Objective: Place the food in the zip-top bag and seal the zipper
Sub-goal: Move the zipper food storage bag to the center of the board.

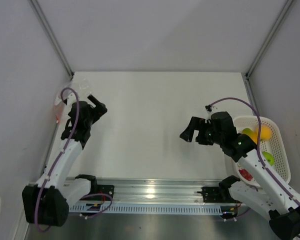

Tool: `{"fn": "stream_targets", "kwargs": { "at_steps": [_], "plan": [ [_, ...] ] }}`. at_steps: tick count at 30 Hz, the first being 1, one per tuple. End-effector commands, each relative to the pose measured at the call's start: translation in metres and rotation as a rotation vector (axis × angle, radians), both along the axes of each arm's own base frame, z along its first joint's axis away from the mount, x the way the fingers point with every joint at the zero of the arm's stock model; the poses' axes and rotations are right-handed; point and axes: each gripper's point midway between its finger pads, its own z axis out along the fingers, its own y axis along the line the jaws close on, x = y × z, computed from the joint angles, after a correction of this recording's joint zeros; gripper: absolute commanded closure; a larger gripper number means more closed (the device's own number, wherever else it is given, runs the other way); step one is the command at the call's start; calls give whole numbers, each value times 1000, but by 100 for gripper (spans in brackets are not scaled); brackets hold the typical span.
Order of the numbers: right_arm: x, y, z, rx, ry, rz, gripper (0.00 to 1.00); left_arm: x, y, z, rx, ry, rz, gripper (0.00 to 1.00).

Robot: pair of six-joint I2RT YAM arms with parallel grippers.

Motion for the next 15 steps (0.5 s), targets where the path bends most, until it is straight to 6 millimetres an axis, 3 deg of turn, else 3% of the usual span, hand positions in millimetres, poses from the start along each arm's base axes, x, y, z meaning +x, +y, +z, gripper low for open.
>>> {"fn": "stream_targets", "kwargs": {
  "at_steps": [1, 6, 8, 9, 15],
  "plan": [
    [2, 8, 9, 33, -41, 39, 1, 40, 19, 15, -98, -149, 153, 0],
    [1, 7, 4, 21, -50, 57, 1, 72, 29, -10, -280, -217, 265, 1],
    [1, 9, 4, 31, -45, 69, 1, 77, 27, -31, -348, -210, 276, 1],
    [1, 11, 5, 40, -52, 76, 0, 86, 40, -40, -410, -235, 324, 1],
    [2, 20, 10, 68, -65, 124, 1, 109, 56, -67, -598, -357, 376, 1]
  ]
}}
